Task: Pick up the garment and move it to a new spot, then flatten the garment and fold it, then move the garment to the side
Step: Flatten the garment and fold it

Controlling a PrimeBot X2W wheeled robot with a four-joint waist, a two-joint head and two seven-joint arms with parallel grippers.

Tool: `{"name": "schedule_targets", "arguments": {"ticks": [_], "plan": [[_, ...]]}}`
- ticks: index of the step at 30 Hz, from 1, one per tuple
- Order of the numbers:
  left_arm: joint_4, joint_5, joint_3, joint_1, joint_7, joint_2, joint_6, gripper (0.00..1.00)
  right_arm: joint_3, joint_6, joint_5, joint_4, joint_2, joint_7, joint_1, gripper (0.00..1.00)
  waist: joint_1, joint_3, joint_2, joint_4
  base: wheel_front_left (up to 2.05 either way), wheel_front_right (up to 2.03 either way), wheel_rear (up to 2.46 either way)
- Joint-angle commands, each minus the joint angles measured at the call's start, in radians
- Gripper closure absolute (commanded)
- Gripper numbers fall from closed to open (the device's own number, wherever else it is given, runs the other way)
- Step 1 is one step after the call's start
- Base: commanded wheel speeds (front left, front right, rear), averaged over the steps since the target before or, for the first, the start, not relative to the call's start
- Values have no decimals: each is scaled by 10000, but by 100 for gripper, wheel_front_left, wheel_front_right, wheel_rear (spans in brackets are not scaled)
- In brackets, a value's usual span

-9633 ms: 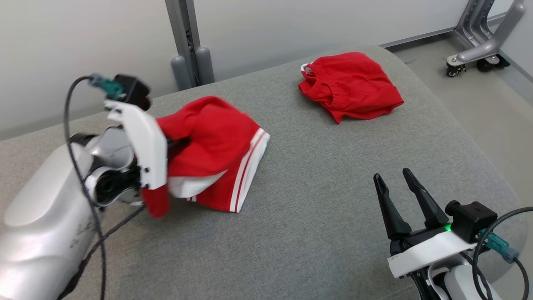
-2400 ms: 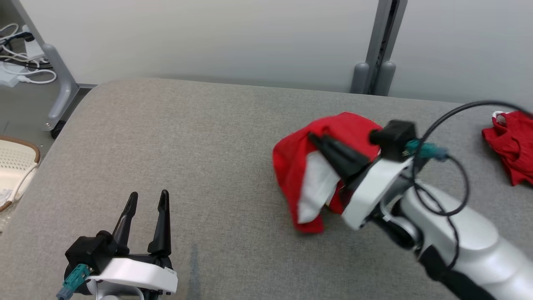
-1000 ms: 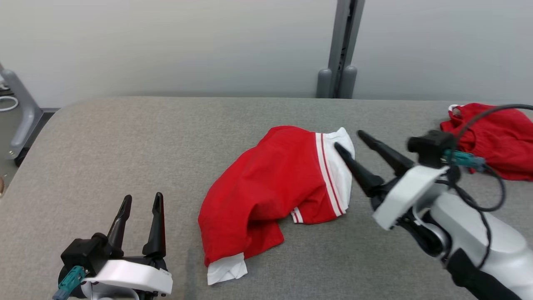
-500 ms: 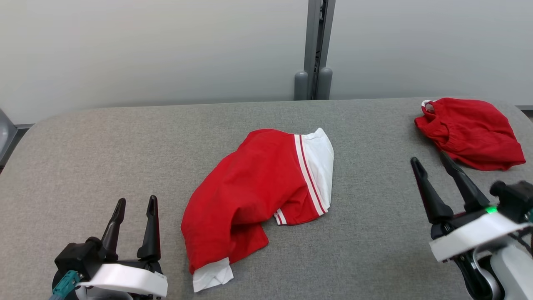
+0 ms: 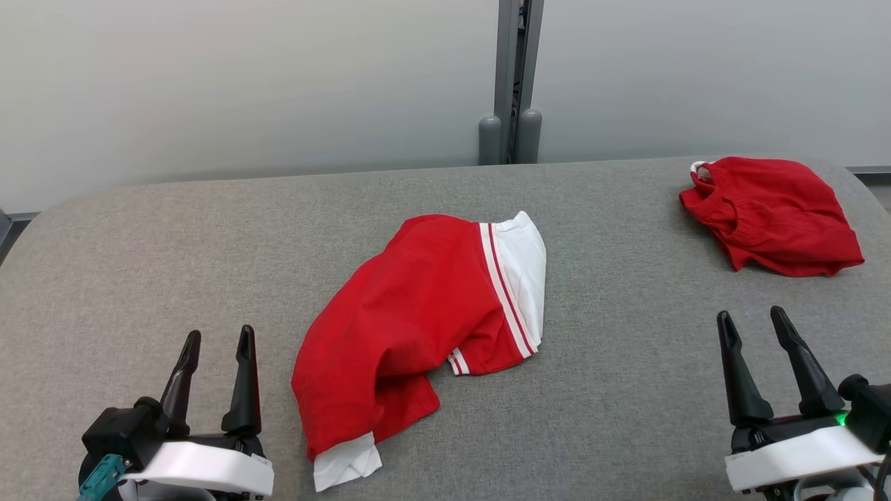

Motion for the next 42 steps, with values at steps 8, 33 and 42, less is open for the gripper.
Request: {"name": "schedule_targets", "arguments": {"ticks": [8, 33, 42], "plan": [[31, 21, -37, 15, -41, 30, -75, 0, 72, 7, -93, 61, 124, 2, 42, 0, 0, -32, 0, 1, 0, 0, 0], [246, -112, -262, -245, -39, 16, -45, 0, 2017, 7, 3701, 4003, 619, 3129, -2314, 0, 0, -39, 0, 976, 0, 0, 0], [256, -268, -483, -370, -41, 18, -10, 0, 1661, 7, 4958, 6293, 1073, 4848, -3739, 0, 0, 76, 0, 1525, 0, 0, 0]]}}
